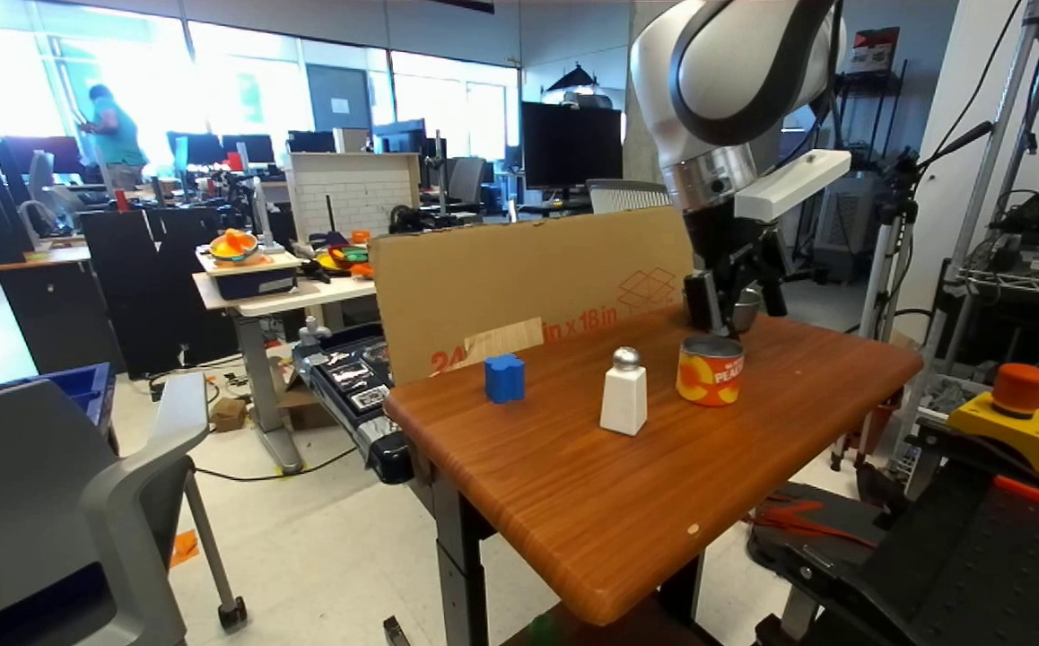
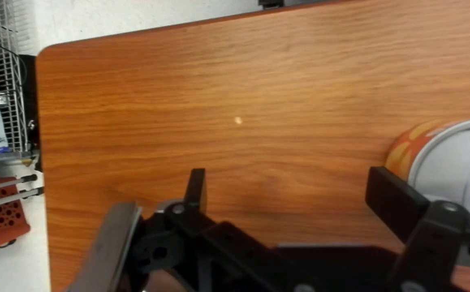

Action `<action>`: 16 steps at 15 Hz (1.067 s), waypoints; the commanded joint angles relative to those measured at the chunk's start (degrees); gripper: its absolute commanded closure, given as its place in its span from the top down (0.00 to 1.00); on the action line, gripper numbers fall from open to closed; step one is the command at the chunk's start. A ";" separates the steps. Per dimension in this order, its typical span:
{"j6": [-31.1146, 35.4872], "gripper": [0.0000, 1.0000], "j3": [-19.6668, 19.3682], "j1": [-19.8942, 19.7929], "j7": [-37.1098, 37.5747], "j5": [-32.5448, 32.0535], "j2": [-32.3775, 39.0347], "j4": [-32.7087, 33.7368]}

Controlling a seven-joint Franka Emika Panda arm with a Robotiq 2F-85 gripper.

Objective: Slide the can to the left

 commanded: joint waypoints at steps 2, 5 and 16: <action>-2.55 1.00 2.37 2.54 0.79 3.56 0.91 1.81; -2.85 1.00 2.12 3.16 1.24 3.47 -0.90 1.67; -1.03 1.00 2.69 0.41 -2.07 5.82 -14.67 -5.82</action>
